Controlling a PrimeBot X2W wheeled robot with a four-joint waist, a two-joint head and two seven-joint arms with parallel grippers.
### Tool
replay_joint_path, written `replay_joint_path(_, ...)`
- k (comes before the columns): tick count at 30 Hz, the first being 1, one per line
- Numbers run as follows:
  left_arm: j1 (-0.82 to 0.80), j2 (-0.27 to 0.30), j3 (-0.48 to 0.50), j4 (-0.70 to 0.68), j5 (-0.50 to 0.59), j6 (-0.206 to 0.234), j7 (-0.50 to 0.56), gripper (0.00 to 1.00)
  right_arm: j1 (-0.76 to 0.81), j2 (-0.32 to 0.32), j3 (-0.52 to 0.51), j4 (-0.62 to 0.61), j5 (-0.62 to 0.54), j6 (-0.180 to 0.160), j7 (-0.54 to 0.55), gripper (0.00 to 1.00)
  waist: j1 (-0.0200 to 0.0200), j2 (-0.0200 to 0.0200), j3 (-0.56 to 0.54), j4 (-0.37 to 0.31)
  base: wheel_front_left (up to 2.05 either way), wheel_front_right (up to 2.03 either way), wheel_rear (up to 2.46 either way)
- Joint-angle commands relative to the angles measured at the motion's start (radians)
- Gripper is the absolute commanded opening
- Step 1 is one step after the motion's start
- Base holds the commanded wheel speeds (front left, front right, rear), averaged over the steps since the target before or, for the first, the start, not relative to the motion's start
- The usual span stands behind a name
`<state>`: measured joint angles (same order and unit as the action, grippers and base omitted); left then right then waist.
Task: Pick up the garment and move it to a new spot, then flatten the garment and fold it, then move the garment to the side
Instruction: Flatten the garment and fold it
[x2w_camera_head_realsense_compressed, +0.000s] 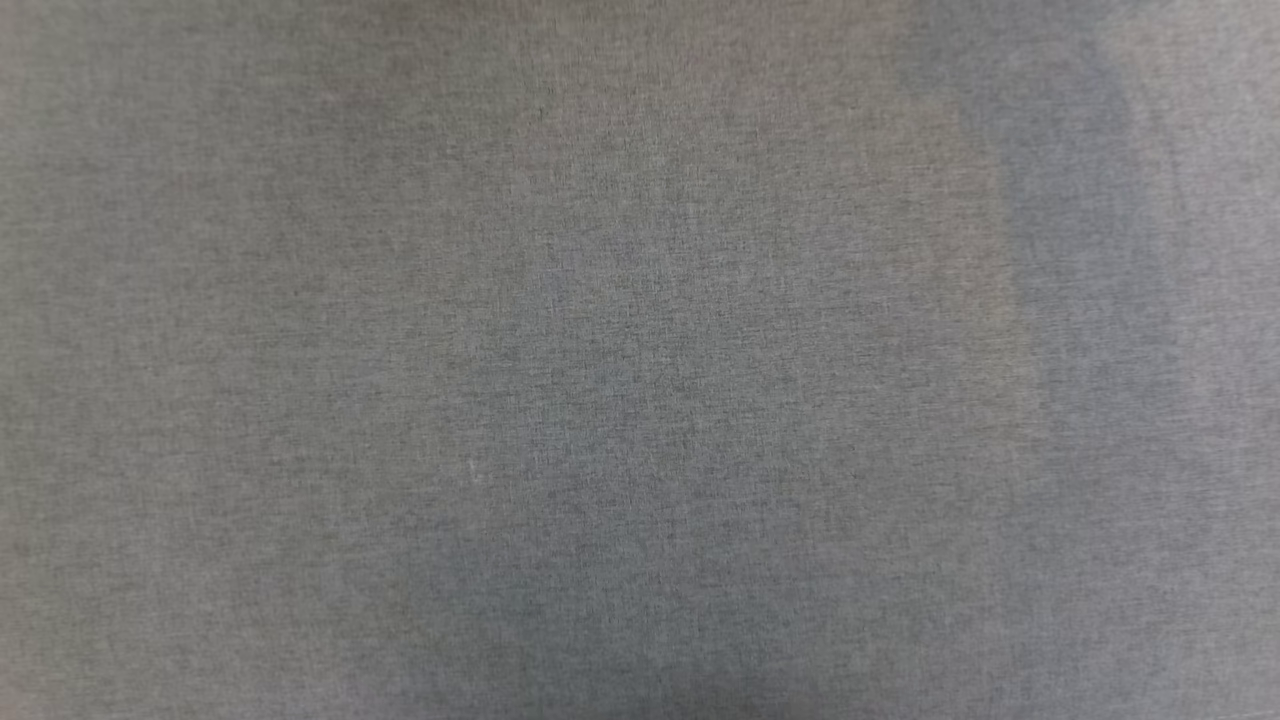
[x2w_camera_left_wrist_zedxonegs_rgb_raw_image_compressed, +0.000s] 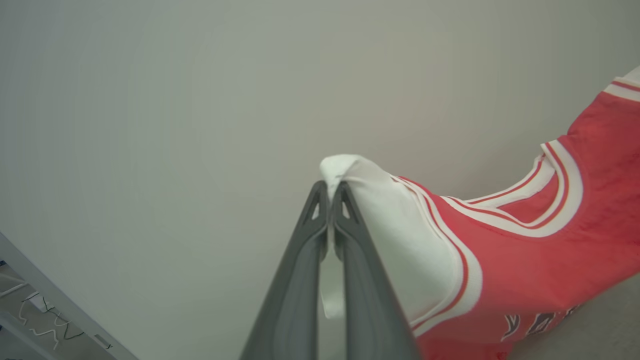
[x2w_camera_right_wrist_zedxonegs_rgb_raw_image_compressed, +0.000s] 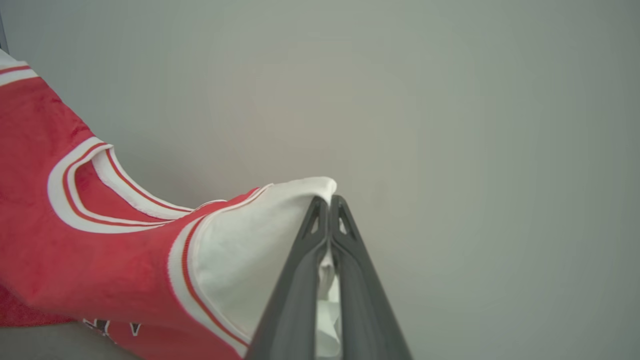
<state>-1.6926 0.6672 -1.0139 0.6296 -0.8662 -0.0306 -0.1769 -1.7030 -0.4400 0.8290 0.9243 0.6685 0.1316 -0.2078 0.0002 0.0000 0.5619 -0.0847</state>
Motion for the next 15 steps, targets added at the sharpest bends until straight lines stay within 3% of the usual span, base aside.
replay_joint_path(1, 0.05, -0.003, -0.002, 0.008, -0.017, -0.003, -0.019, 0.0, 0.054, 0.001, 0.013, -0.009, 0.016, -0.001, -0.018, 0.0, -0.0002, 0.0, -0.038, -0.001, 0.0, 0.0, 0.0)
replay_joint_path(10, 0.332, -0.015, -0.004, 0.001, -0.062, 0.024, -0.078, 0.0, 0.346, -0.028, 0.067, -0.105, 0.089, -0.001, -0.051, 0.0, -0.0002, 0.0, -0.148, -0.001, 0.0, 0.0, 0.0)
replay_joint_path(15, 0.534, -0.003, 0.048, -0.052, -0.074, 0.044, -0.084, 0.0, 0.523, -0.045, 0.055, -0.176, 0.099, -0.001, -0.053, 0.0, -0.0002, 0.0, -0.212, 0.006, 0.0, 0.0, 0.0)
